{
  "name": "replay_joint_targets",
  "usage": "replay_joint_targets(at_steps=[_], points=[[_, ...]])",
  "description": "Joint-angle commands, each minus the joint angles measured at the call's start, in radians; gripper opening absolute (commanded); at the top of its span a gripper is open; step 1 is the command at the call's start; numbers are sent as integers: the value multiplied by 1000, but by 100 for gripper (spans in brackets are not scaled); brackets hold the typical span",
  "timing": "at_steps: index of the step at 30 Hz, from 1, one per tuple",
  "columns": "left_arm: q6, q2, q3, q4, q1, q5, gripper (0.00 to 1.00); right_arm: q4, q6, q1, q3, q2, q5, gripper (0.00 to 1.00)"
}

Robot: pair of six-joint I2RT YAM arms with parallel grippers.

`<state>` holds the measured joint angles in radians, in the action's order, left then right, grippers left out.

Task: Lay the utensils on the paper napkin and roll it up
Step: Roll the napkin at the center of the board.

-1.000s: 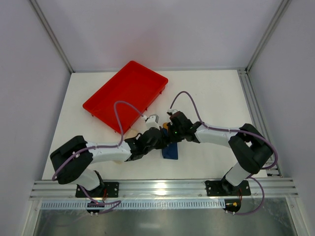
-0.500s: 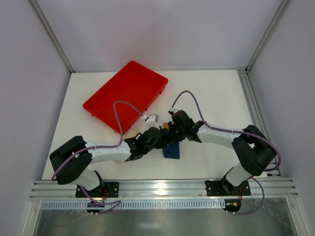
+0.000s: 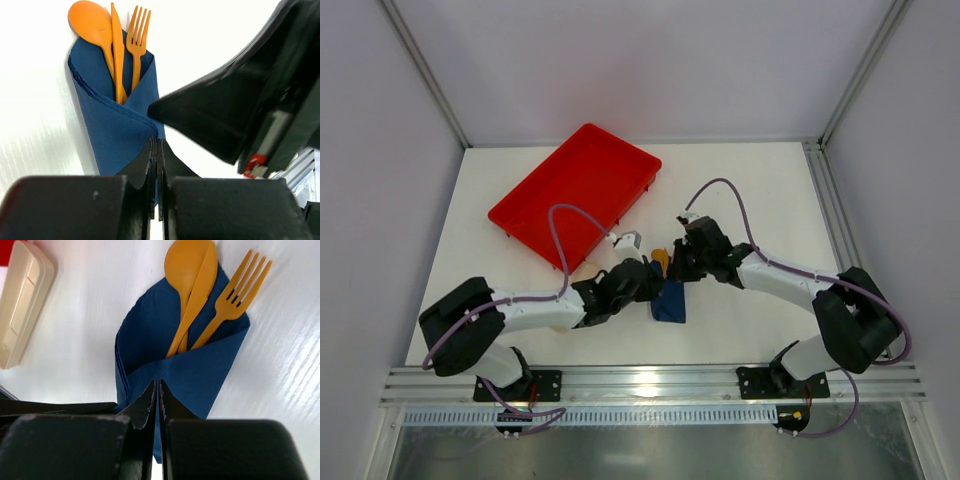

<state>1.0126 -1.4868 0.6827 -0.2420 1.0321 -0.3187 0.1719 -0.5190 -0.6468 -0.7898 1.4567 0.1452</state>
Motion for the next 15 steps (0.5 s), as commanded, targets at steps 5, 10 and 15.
replay_joint_targets(at_steps=[5,10,15], points=[[-17,17,72,-10,-1,-19,0,-106,-7,-10,66,33,126,4],[-12,-3,86,-8,-1,-16,0,-133,-4,-19,73,100,181,4],[-3,-7,93,-23,-1,-10,0,-155,-22,-21,93,128,175,4]])
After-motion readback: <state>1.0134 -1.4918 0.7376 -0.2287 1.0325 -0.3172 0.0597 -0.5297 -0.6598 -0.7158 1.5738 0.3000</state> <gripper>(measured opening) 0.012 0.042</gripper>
